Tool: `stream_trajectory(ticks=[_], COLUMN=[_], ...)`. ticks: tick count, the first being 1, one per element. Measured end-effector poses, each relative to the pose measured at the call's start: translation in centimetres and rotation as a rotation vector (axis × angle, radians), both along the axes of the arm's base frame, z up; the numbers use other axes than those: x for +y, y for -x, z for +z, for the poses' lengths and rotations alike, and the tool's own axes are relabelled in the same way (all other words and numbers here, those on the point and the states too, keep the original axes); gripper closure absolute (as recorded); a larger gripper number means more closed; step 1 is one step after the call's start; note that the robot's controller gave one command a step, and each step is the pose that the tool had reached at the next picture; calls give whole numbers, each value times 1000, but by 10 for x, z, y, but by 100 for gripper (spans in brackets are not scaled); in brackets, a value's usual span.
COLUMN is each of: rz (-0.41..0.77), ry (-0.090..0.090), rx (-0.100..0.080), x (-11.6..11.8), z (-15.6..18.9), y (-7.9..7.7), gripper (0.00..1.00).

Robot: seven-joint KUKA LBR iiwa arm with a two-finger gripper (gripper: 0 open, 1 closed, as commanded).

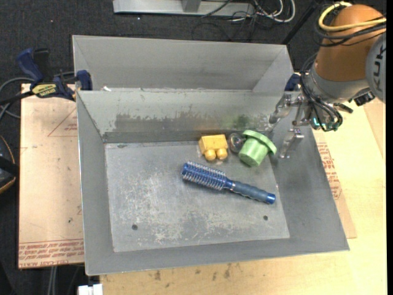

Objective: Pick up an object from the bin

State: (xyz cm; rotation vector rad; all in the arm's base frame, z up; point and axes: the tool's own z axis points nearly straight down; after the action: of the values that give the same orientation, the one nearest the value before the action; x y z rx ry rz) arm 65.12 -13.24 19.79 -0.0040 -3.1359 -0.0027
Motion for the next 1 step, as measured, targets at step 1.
stream_trajectory(ticks=[1], rz=[29], ry=[-2], rx=[-1], x=[60], z=[-108], y=[11], gripper=[0])
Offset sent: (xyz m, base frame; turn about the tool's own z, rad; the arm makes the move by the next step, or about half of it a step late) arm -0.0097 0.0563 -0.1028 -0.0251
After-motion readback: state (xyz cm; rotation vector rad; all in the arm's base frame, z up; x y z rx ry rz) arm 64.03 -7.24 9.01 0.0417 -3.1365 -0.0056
